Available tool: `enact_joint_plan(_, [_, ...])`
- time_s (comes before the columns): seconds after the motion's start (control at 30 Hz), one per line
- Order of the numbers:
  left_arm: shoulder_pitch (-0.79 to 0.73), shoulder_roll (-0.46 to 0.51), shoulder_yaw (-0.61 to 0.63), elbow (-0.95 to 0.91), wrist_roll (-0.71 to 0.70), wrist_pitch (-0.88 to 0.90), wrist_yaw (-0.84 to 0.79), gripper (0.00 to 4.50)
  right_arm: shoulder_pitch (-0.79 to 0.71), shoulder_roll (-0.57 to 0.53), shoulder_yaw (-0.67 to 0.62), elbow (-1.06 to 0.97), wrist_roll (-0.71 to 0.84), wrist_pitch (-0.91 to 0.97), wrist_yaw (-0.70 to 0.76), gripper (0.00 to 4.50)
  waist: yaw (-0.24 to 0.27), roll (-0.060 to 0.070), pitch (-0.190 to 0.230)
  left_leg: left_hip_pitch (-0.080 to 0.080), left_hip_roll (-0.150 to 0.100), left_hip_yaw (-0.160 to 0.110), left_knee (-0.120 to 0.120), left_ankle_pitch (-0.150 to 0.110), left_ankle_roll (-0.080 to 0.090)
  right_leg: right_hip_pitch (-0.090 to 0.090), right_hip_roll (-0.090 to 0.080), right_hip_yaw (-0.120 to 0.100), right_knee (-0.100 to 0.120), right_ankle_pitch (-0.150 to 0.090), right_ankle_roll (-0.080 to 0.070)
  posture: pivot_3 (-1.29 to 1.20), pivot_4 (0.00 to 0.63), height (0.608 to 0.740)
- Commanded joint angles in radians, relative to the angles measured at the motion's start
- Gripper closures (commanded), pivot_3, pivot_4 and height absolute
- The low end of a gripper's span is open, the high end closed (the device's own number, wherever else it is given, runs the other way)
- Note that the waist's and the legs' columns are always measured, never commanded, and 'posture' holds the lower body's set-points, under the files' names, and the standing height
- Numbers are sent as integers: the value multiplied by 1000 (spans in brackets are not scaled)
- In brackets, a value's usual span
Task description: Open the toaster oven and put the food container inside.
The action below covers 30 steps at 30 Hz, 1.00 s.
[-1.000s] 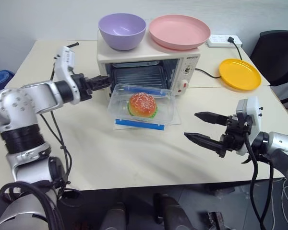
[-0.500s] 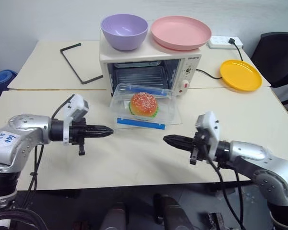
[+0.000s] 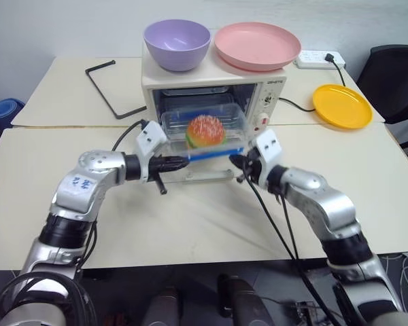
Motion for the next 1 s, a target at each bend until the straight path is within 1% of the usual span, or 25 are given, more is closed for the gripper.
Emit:
enact_joint_plan(0.03, [-92,-63,31,110,68,-54,120,4500,-120,56,-47,178,-61,-128,-31,4456,-2,0,0,0,0,0,0,0,0,0,0,0,1,0,0,0,150,740])
enact_joint_plan(0.2, [-187,-121,66,271,116,-113,214,4500,-255,134,-75,408,-105,-262,-31,4456,-16,0,0,-3,0,1,-1,0,0,-2,-2,-1,3,1,1,0,150,740])
enact_joint_plan(0.33, [-226,-145,105,328,110,-138,237,4500,-290,158,-94,472,-116,-306,1,4456,-19,0,0,-5,0,3,-1,0,0,-7,-2,0,2,1,1,0,150,740])
enact_joint_plan(0.4, [-223,-143,118,312,101,-129,224,4500,-285,160,-101,457,-111,-303,16,4456,-20,0,0,-9,0,6,-1,0,0,-13,-2,0,4,1,1,0,150,740])
enact_joint_plan(0.5, [-155,-87,167,142,26,-57,144,4500,-199,122,-112,263,-71,-212,70,4456,-23,0,0,-12,1,7,-1,2,-4,-16,-2,1,5,1,1,0,150,740])
enact_joint_plan(0.53, [-127,-59,196,71,-14,-11,117,4500,-158,103,-120,171,-44,-160,91,4456,-23,0,0,-14,2,6,-1,1,-4,-19,-1,2,5,1,1,0,150,740])
enact_joint_plan(0.57, [-100,-28,229,7,-53,29,94,4321,-112,82,-131,75,-10,-102,111,4488,-21,0,0,-16,2,6,0,1,-4,-20,-1,3,6,1,1,0,150,740])
enact_joint_plan(0.63, [-44,46,307,-105,-137,115,46,3928,-9,26,-151,-116,66,20,151,4500,-21,0,0,-24,1,7,1,2,-4,-30,-2,4,11,1,1,0,150,740])
enact_joint_plan(0.7, [20,138,377,-199,-208,170,-18,3314,102,-44,-169,-278,136,127,189,4500,-21,0,0,-25,2,7,1,1,-4,-31,-1,5,11,0,0,0,150,740])
enact_joint_plan(0.77, [73,215,438,-264,-268,218,-67,2732,192,-104,-185,-389,186,203,215,4500,-20,0,0,-23,2,7,1,1,-3,-30,-1,4,12,0,0,0,150,740])
enact_joint_plan(0.87, [198,370,548,-341,-361,274,-202,1846,343,-176,-224,-500,242,283,231,4500,-21,0,0,-19,1,7,1,1,-2,-26,-1,4,11,0,-1,0,150,740])
enact_joint_plan(0.93, [269,442,596,-362,-389,280,-261,1237,400,-192,-233,-521,245,297,218,4500,-22,0,0,-13,1,8,1,1,-2,-21,-1,3,9,-1,-2,0,150,740])
enact_joint_plan(1.0, [326,498,648,-364,-415,289,-305,597,440,-186,-227,-511,229,296,200,4500,-21,1,0,1,1,9,0,1,-1,-7,0,2,6,-2,-4,0,150,740])
